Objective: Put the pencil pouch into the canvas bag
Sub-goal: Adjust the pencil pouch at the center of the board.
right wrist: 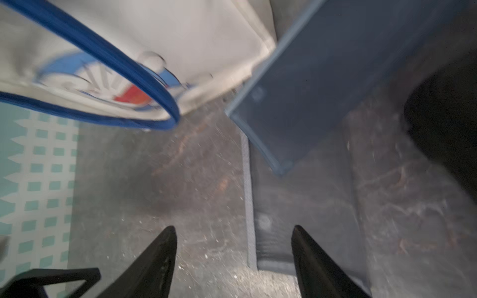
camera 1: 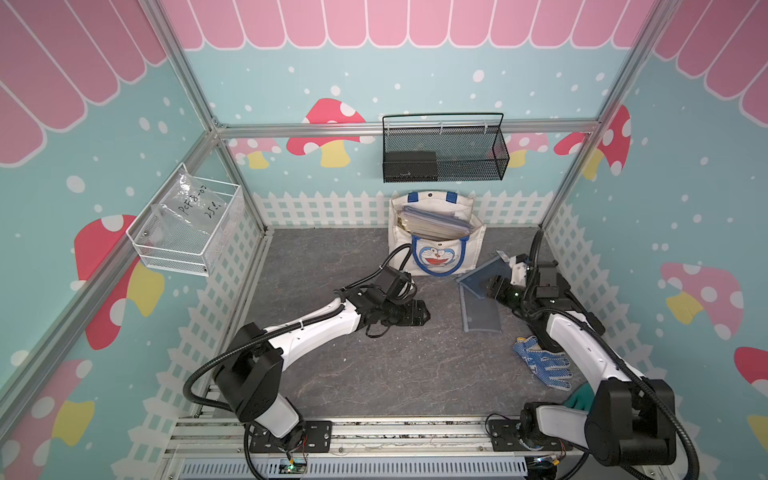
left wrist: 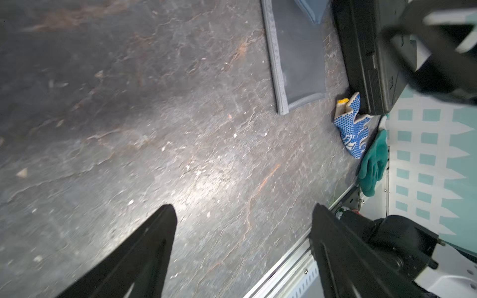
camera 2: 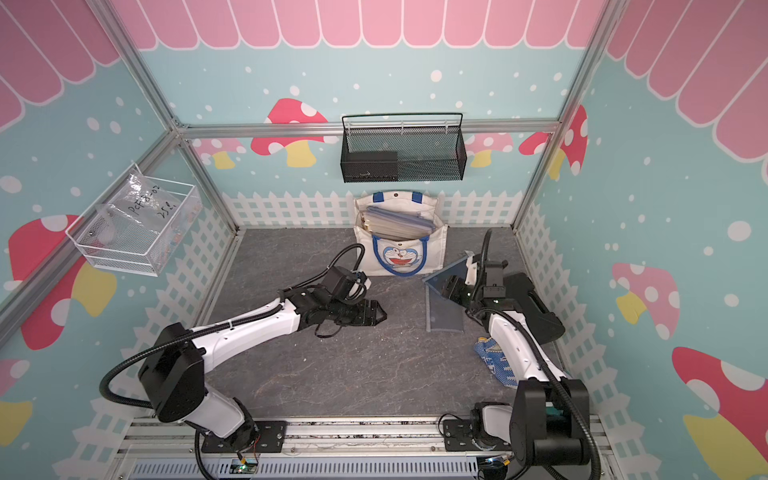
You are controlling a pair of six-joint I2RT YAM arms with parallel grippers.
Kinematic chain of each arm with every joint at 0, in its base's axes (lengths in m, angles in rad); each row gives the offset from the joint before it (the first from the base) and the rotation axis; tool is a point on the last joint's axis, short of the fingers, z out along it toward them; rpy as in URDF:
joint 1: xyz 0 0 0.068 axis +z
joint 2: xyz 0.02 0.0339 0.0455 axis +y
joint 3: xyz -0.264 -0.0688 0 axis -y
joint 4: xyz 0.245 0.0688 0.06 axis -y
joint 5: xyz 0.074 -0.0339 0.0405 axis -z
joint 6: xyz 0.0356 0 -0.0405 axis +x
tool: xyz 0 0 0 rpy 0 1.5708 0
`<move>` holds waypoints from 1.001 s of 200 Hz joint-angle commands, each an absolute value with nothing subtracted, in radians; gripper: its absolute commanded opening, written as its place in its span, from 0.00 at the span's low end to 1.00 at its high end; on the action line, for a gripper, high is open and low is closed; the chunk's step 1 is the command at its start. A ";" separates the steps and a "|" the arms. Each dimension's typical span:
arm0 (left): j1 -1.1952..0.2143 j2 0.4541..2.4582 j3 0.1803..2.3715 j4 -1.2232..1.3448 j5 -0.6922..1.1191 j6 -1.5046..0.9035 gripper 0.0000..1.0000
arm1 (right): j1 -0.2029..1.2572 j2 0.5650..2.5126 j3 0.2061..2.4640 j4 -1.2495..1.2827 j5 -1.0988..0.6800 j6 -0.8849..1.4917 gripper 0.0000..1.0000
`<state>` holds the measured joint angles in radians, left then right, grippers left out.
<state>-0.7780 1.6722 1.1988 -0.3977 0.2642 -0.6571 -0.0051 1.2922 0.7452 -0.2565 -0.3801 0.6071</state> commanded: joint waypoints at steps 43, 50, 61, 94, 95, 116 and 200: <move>-0.859 1.964 1.418 -0.257 0.215 -0.760 0.76 | -0.064 1.425 0.722 -0.201 -0.393 0.499 0.73; -0.860 1.984 1.430 -0.250 0.216 -0.770 0.75 | -0.066 1.446 0.727 -0.192 -0.390 0.492 0.73; -0.859 2.008 1.445 -0.249 0.213 -0.777 0.74 | -0.067 1.496 0.738 -0.190 -0.401 0.478 0.72; -0.859 2.011 1.435 -0.249 0.192 -0.780 0.72 | -0.067 1.553 0.703 -0.148 -0.445 0.482 0.70; -0.859 2.010 1.434 -0.249 0.192 -0.780 0.72 | -0.067 1.552 0.701 -0.147 -0.446 0.483 0.70; -0.858 1.988 1.393 -0.240 0.180 -0.789 0.70 | -0.064 1.541 0.666 -0.133 -0.466 0.490 0.68; -0.797 1.866 1.203 -0.233 0.166 -0.812 0.59 | 0.224 1.467 0.450 0.001 -0.570 0.666 0.65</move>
<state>-0.8211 1.9236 1.2434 -0.2459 0.1932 -0.7906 0.1444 1.4551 0.5247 0.0399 -0.5575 0.5823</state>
